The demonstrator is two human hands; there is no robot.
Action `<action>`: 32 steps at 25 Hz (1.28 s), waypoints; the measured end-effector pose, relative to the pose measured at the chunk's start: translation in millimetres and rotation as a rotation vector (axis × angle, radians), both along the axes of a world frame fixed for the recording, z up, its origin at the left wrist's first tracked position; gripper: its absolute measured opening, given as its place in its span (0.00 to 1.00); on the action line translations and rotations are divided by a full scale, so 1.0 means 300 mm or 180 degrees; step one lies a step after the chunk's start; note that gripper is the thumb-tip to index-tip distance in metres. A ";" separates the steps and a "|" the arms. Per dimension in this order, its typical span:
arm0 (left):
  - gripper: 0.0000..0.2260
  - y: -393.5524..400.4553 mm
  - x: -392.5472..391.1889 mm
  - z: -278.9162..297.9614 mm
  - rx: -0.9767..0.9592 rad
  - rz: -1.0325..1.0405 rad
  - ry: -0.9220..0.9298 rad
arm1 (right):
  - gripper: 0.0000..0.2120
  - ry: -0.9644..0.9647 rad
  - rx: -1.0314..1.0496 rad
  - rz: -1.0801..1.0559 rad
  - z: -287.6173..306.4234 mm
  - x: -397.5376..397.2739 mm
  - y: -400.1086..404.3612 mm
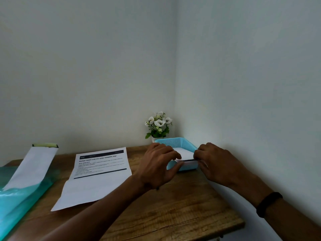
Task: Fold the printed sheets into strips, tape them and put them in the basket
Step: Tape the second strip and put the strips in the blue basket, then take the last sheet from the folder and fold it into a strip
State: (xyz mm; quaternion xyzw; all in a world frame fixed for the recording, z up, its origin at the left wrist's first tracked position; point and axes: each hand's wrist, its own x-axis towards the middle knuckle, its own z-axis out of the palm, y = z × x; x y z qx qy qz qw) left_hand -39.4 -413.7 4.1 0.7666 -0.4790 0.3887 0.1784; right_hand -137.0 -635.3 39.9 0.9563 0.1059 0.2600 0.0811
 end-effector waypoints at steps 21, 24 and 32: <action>0.14 0.209 0.015 0.048 -0.0072 0.0508 0.0232 | 0.13 -0.1399 0.0138 0.0871 -0.059 0.052 0.238; 0.11 0.431 0.051 0.078 -0.0219 0.0873 0.0582 | 0.12 -0.0863 0.0749 0.1004 -0.058 0.132 0.416; 0.11 1.067 0.145 0.029 -0.1499 0.2492 0.1011 | 0.10 0.0687 0.2443 0.0841 -0.055 0.428 0.931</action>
